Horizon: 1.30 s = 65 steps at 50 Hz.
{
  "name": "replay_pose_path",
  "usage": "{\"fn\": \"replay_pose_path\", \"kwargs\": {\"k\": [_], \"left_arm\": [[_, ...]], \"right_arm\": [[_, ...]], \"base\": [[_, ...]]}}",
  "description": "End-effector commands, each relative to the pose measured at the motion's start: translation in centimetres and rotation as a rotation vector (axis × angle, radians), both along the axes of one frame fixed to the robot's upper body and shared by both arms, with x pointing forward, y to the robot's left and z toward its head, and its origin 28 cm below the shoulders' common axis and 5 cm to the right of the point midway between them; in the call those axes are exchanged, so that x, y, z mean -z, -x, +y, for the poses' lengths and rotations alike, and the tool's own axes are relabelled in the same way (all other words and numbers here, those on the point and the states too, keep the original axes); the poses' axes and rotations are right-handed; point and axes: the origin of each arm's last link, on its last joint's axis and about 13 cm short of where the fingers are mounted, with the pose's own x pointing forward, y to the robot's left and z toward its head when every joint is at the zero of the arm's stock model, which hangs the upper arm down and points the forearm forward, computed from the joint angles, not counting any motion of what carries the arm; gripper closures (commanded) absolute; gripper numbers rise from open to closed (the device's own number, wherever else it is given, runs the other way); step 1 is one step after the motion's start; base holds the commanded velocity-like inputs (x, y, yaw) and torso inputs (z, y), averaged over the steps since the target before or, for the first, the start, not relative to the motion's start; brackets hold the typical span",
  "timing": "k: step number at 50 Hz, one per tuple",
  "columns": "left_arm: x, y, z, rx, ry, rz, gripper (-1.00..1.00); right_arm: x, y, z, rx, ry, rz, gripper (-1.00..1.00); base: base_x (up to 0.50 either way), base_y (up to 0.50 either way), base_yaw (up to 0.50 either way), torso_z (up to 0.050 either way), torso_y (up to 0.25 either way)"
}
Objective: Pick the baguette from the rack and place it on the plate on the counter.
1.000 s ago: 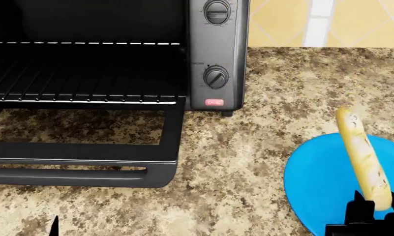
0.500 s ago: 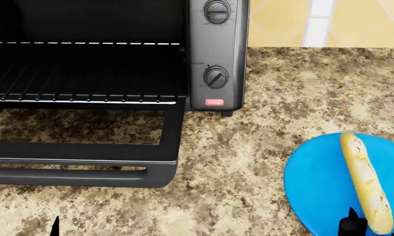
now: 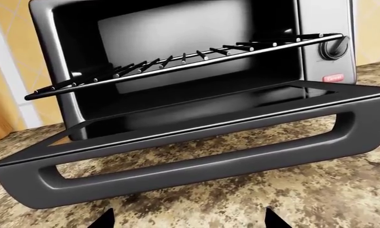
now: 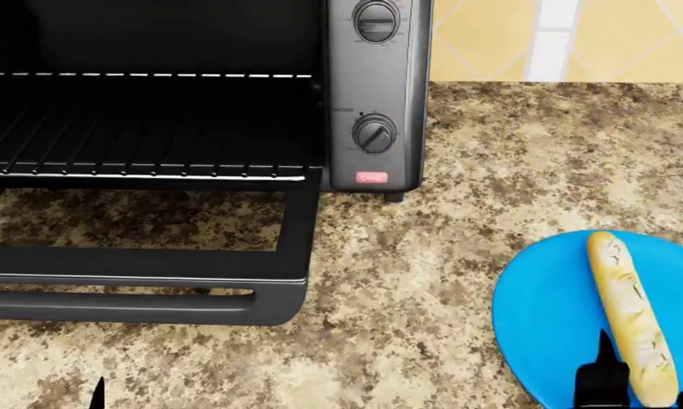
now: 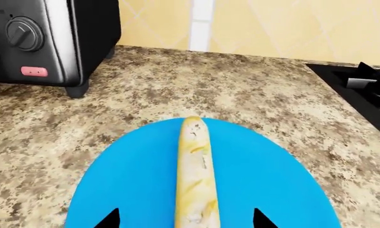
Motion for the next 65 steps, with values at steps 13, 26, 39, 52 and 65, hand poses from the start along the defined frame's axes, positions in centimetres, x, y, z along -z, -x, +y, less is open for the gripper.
{"fn": "replay_pose_path", "kwargs": {"k": [13,26,39,52,65], "left_arm": [[-0.1,0.1,0.0,-0.003,-0.003,0.000,-1.00],[-0.1,0.0,-0.1,0.004,-0.002,0.002,-1.00],[-0.4,0.3,0.1,-0.003,-0.005,-0.008,-1.00],[-0.6,0.4,-0.1,0.004,-0.011,-0.013,-1.00],[-0.8,0.6,-0.1,0.010,-0.014,-0.018,-1.00]], "right_arm": [[-4.0,4.9,3.1,-0.068,0.136,-0.192,-1.00],[-5.3,6.7,4.5,-0.105,0.176,-0.264,-1.00],[-6.3,7.5,5.5,-0.138,0.199,-0.343,-1.00],[-6.8,7.5,6.2,-0.188,0.206,-0.400,-1.00],[-7.5,7.3,6.3,-0.268,0.217,-0.411,-1.00]], "base": [[0.00,0.00,0.00,0.000,0.000],[0.00,0.00,0.00,0.000,0.000],[0.00,0.00,0.00,0.000,0.000],[0.00,0.00,0.00,0.000,0.000],[0.00,0.00,0.00,0.000,0.000]]}}
